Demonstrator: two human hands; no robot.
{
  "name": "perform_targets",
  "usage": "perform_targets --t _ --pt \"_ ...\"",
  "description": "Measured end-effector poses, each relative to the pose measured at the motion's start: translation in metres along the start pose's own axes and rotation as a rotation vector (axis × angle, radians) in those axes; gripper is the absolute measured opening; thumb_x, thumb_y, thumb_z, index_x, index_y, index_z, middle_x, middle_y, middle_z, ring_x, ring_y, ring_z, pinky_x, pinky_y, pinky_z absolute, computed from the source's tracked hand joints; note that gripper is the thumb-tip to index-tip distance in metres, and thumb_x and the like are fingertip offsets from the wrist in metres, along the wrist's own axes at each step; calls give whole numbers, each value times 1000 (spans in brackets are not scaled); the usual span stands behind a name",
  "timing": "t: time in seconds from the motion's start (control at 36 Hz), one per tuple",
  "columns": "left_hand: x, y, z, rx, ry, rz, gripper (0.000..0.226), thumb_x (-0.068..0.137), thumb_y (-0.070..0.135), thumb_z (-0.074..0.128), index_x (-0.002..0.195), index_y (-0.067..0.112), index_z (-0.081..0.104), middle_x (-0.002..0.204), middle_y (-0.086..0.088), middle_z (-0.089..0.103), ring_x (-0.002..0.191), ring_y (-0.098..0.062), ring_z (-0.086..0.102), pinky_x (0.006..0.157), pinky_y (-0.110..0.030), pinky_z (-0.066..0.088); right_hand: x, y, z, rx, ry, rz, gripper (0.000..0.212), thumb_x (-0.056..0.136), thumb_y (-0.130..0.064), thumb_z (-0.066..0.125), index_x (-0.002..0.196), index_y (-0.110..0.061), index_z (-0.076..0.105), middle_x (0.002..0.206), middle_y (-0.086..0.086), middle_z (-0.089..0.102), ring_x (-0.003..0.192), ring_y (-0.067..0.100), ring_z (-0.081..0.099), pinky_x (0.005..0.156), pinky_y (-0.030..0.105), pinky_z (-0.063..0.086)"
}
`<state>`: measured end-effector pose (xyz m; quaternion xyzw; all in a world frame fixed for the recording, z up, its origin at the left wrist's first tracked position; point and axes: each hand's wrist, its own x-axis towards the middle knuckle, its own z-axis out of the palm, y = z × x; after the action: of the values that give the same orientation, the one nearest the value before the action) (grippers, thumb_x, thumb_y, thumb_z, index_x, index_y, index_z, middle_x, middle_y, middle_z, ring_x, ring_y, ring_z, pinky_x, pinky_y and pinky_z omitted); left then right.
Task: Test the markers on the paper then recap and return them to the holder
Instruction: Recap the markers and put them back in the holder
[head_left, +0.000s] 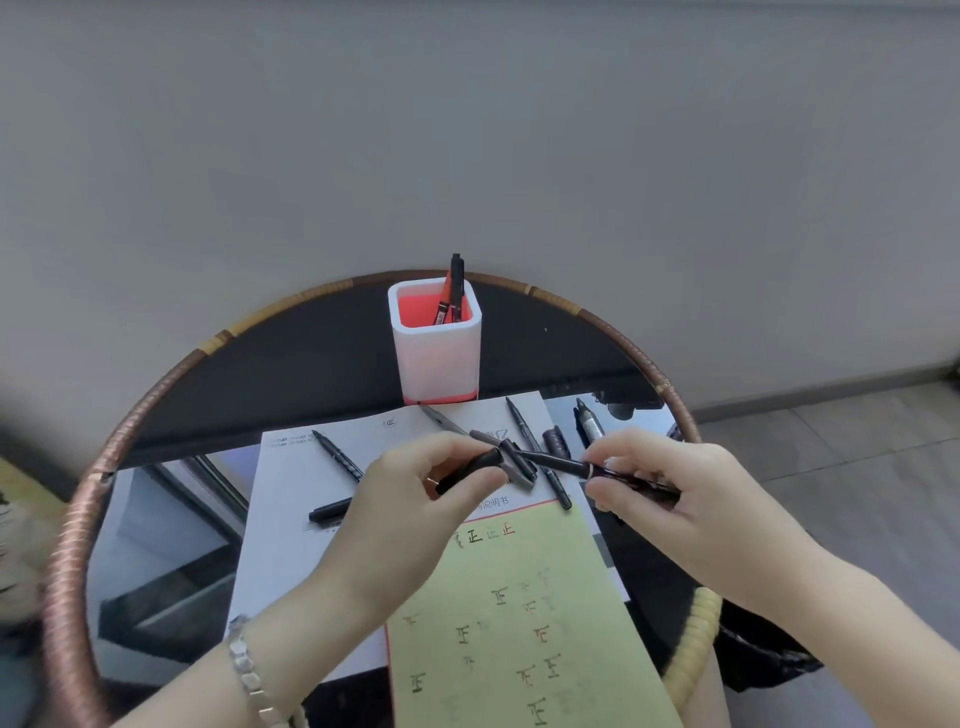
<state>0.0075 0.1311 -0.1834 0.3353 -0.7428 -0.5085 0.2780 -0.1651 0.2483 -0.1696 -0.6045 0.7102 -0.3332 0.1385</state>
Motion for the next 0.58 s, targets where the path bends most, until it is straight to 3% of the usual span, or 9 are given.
perform_targets --t 0.39,0.47,0.58 --pt "-5 0 -3 52 -39 24 16 80 21 69 77 36 68 81 17 67 70 1 57 61 -12 45 2 -5 5 -51 -46 -18 5 76 -48 51 81 -51 51 78 -22 64 67 8 60 63 32 52" --pt "-6 0 -4 146 -71 108 16 82 22 67 80 39 66 79 15 66 71 3 54 65 -6 40 3 -4 6 -80 -36 -39 6 79 -45 57 85 -43 59 75 -25 63 72 1 59 62 24 51" --pt "-9 -2 -1 382 -160 300 10 88 34 58 92 30 66 79 21 60 84 1 49 73 -7 34 5 -8 11 -112 -28 -134 27 78 -49 51 98 -34 63 80 -23 67 77 -4 60 66 17 50"
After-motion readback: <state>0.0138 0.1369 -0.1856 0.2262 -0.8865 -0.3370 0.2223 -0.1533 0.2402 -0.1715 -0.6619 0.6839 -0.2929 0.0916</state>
